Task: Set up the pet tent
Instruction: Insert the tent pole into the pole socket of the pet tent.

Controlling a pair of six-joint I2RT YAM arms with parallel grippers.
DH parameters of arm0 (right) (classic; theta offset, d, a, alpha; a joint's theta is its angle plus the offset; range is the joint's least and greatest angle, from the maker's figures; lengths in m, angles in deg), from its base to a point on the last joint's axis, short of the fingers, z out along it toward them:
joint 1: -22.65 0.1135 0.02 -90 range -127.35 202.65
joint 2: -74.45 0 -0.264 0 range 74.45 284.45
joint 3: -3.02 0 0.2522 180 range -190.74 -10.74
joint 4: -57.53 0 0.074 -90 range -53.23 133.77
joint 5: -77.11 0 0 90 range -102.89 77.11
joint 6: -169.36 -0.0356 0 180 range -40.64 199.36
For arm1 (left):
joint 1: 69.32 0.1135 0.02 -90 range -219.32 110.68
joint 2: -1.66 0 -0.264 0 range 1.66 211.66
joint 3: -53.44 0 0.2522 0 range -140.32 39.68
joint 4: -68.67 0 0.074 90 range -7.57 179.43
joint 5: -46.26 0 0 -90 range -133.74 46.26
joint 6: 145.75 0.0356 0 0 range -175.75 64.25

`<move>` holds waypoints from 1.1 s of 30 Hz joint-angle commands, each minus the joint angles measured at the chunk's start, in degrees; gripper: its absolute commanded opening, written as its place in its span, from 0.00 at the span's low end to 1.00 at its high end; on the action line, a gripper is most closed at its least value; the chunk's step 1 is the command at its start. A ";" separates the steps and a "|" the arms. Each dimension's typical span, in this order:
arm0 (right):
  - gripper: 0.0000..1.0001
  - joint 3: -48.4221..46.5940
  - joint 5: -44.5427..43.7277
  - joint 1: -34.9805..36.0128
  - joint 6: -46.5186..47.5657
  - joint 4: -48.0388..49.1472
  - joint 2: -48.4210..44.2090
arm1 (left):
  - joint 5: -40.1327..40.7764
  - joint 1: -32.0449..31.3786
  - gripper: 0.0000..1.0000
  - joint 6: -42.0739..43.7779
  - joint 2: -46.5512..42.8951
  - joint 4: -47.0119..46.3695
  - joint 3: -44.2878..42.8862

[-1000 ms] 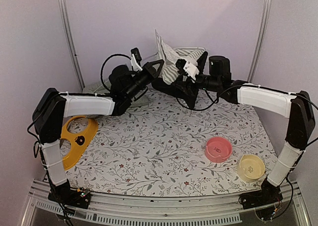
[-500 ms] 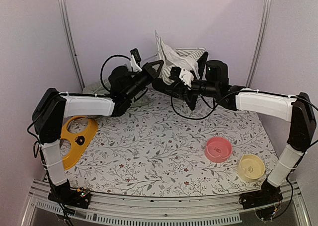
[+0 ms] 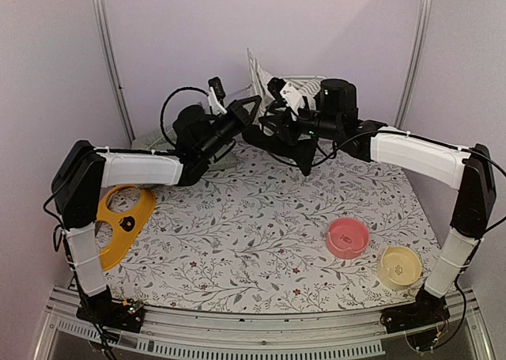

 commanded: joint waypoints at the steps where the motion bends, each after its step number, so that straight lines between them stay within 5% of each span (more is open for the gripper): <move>1: 0.40 -1.16 -3.93 1.47 -3.18 -3.88 1.43 | -0.24 -0.82 0.00 2.99 1.02 -1.71 -1.92; 11: 0.32 -1.70 -12.38 2.57 -4.96 -6.26 2.32 | 0.09 -1.64 0.00 3.98 1.55 -1.18 -2.84; 18: 0.04 -2.59 -14.88 2.90 -6.29 -7.19 2.60 | 1.08 -2.26 0.00 5.30 1.27 -1.07 -2.46; 33: 0.06 -9.47 -14.21 2.82 -7.54 -10.16 5.96 | -1.14 -4.19 0.00 4.03 3.91 -1.43 0.45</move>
